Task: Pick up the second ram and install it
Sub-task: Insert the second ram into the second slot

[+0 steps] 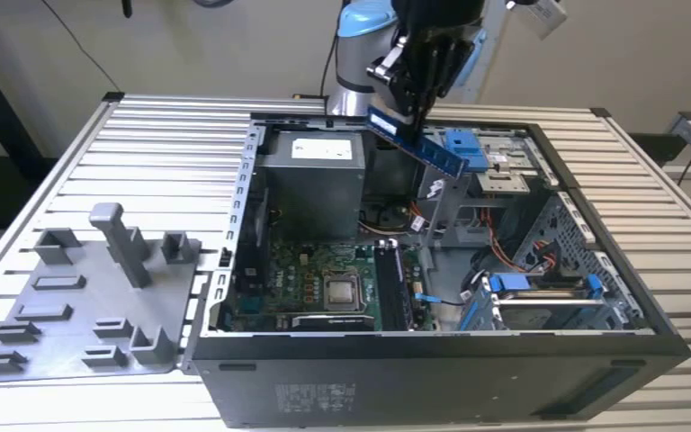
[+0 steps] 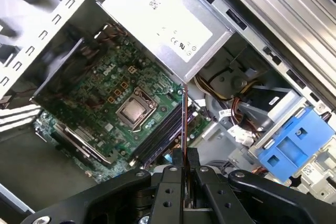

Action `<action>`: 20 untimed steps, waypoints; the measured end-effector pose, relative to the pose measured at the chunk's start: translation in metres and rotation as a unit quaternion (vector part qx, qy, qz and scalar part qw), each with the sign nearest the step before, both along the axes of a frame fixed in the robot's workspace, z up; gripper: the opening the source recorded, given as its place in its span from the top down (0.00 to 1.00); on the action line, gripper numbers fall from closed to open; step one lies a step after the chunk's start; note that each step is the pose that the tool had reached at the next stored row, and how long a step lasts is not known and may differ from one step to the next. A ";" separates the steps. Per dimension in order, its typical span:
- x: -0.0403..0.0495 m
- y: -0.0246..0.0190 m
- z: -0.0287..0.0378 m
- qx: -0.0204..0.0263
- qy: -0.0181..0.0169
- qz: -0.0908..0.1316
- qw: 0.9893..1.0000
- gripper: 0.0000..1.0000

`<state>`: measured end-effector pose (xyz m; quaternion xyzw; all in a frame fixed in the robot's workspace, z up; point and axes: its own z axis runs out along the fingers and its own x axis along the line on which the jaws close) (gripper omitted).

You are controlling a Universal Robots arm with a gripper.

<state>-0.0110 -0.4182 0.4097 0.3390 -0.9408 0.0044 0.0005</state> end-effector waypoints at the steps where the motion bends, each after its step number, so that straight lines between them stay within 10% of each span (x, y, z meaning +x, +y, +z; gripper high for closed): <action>1: 0.0000 0.0000 -0.0002 0.000 0.000 -0.008 1.000 0.86; 11: 0.0000 0.0000 -0.0017 0.000 0.000 -0.088 0.996 0.86; 20: 0.0000 0.0000 -0.0031 0.000 0.000 -0.162 0.987 0.86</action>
